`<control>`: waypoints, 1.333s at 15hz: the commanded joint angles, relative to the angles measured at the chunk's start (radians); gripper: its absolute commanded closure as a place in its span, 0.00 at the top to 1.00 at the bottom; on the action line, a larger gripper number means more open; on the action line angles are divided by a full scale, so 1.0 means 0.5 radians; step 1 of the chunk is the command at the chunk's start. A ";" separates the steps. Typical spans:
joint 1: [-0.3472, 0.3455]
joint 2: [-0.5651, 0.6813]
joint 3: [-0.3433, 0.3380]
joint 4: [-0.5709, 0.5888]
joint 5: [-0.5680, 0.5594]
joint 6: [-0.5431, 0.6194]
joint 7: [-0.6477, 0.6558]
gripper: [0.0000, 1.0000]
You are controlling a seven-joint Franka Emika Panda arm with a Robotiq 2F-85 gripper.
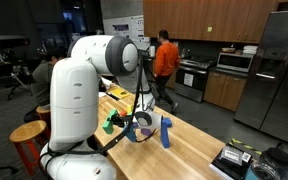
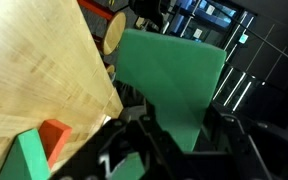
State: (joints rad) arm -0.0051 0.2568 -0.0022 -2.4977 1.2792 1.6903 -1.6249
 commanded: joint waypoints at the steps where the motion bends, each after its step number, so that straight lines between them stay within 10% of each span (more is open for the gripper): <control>1: 0.013 0.065 -0.011 0.055 -0.010 -0.004 0.085 0.21; 20: -0.047 0.481 -0.071 0.498 -0.107 -0.172 0.197 0.21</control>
State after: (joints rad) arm -0.0160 0.4574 -0.0249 -2.2911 1.2566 1.6362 -1.5755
